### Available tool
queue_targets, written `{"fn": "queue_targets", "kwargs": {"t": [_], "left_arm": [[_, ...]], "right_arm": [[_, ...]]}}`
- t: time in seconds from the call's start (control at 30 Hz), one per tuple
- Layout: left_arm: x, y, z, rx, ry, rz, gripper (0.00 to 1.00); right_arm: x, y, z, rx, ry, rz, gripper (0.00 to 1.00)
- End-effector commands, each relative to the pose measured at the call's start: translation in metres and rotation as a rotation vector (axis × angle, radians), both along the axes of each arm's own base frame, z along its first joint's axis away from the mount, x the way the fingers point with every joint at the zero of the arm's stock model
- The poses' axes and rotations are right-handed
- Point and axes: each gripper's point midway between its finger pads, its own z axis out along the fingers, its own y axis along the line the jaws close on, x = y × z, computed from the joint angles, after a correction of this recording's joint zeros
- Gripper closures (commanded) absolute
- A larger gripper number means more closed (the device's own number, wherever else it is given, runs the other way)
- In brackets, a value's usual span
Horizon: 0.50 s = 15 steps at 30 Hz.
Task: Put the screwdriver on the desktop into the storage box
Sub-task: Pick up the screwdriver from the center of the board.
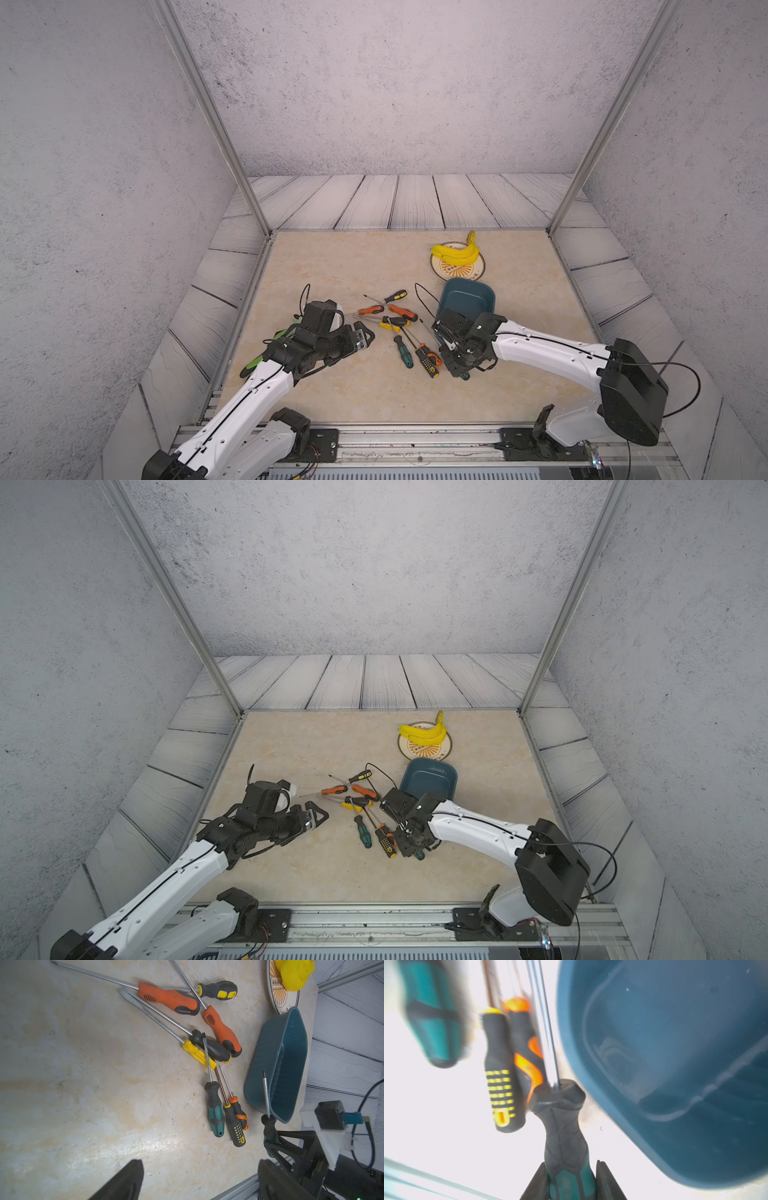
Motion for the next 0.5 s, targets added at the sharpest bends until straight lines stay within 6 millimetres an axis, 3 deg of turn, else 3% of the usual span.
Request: {"fn": "queue_targets", "kwargs": {"t": [0.0,0.2,0.47], "left_arm": [[-0.001,0.0,0.005,-0.003,-0.015,-0.004,0.08],[0.0,-0.001,0.013,-0.008,-0.03,-0.006,0.08],[-0.003,-0.002,0.018,-0.015,-0.035,-0.015,0.08]], "right_arm": [[-0.003,0.006,0.025,0.057,-0.016,0.033,0.76],[0.009,0.01,0.065,0.125,-0.109,0.01,0.76],[0.037,0.004,0.085,0.216,-0.124,-0.152,0.78]]}}
